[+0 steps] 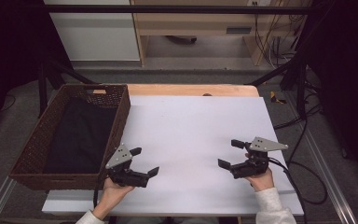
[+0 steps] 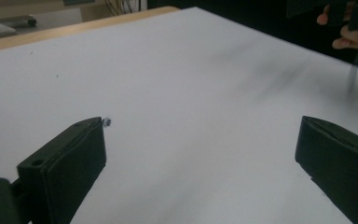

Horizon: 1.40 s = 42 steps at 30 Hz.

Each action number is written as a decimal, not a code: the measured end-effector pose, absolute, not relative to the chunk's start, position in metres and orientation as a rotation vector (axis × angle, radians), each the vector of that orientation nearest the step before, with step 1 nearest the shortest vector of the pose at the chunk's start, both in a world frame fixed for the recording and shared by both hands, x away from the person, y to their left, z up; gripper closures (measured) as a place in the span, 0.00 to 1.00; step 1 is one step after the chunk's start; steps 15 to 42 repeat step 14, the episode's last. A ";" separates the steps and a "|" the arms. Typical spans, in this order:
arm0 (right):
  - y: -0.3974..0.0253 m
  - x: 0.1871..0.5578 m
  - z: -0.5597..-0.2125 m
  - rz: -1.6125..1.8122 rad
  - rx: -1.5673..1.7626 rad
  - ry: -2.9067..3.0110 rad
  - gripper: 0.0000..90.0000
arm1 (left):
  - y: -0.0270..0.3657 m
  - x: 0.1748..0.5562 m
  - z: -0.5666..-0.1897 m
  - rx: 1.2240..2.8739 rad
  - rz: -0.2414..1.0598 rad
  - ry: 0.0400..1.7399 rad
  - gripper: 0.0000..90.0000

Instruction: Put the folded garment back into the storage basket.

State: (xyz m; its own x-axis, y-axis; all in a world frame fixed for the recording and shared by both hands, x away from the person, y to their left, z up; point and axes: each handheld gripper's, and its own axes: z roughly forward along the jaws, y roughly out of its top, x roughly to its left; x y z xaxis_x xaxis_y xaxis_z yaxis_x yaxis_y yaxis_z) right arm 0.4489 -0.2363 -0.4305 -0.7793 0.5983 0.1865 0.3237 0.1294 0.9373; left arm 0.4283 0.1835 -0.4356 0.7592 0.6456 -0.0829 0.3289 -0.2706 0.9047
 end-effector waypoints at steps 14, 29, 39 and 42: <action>-0.257 0.455 -0.457 1.665 0.989 2.169 0.00 | 0.182 0.434 -0.456 1.904 0.343 0.784 0.02; -0.257 0.455 -0.457 1.665 0.989 2.169 0.00 | 0.182 0.434 -0.456 1.904 0.343 0.784 0.02; -0.257 0.455 -0.457 1.665 0.989 2.169 0.00 | 0.182 0.434 -0.456 1.904 0.343 0.784 0.02; -0.257 0.455 -0.457 1.665 0.989 2.169 0.00 | 0.182 0.434 -0.456 1.904 0.343 0.784 0.02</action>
